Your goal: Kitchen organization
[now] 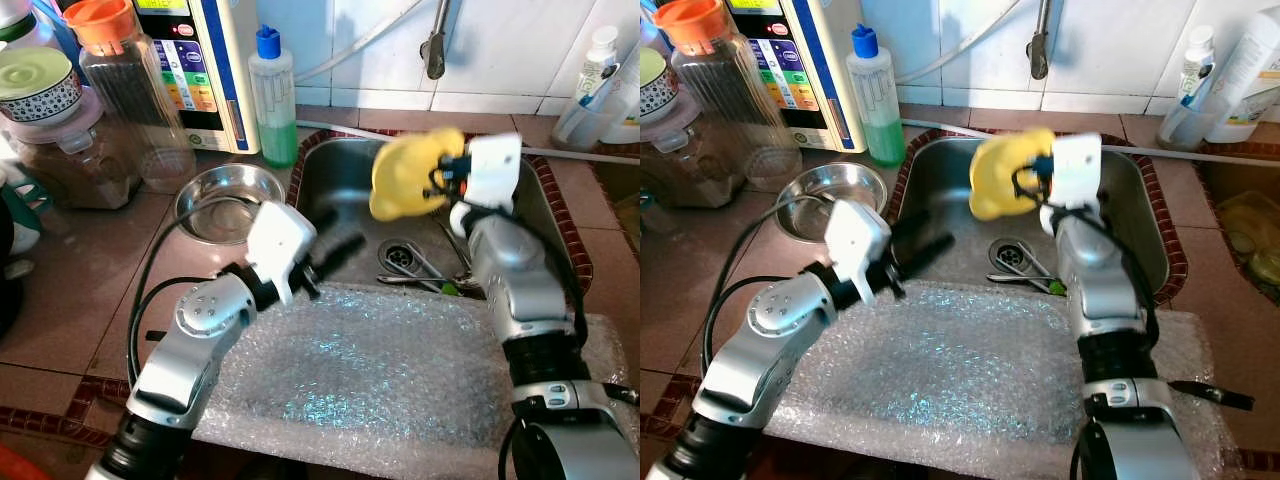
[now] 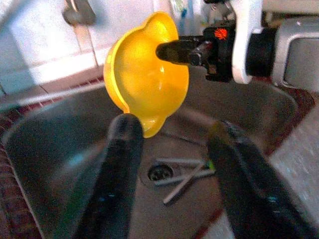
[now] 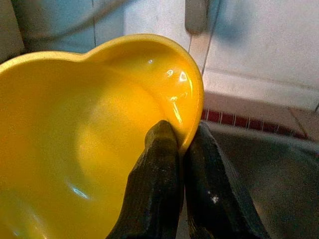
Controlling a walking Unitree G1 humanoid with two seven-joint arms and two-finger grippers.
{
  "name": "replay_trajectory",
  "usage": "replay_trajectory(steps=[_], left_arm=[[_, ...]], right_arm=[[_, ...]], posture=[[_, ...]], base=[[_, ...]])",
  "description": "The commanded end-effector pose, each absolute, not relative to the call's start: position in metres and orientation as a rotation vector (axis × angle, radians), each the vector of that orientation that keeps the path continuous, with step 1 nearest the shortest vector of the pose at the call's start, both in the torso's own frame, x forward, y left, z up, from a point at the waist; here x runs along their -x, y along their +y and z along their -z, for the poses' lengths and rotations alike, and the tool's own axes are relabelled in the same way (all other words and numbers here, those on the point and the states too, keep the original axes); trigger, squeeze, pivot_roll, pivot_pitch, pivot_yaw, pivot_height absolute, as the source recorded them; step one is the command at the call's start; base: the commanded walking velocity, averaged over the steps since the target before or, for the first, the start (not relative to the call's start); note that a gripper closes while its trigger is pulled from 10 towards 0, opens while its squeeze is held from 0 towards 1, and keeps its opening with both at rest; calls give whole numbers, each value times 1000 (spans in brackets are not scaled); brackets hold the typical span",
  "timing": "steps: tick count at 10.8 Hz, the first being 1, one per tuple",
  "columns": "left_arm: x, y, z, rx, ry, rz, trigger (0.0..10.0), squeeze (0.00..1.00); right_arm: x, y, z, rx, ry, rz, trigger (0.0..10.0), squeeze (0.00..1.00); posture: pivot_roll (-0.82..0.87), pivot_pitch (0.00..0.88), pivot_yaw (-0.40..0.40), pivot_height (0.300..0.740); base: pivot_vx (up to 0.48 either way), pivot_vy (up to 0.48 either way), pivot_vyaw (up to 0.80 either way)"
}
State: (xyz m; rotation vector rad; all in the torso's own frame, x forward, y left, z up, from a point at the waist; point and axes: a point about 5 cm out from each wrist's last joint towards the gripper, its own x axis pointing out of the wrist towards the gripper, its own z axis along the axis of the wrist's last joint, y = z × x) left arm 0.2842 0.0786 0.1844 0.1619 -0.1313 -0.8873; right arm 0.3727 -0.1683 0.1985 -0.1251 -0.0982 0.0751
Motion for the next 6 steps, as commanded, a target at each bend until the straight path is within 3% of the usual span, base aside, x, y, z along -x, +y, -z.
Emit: replay_trajectory(steps=[1,4,6], left_arm=[[-280,78,-180,-193,-104,918,10000,1000],[-283,87,-179,-253,-94,884,10000,1000],[-281,84,-183,-254,-101,897,10000,1000]], right_arm=[[-372,-172,-190,138,-77,-56,0,0],[-372,-184,-165,150,28,2,0,0],[-373,-197,-153,60,119,73,0,0]], posture=[[-123,154,64,740],[-115,154,63,740],[-114,156,63,740]], base=[[0,0,0],[0,0,0],[0,0,0]])
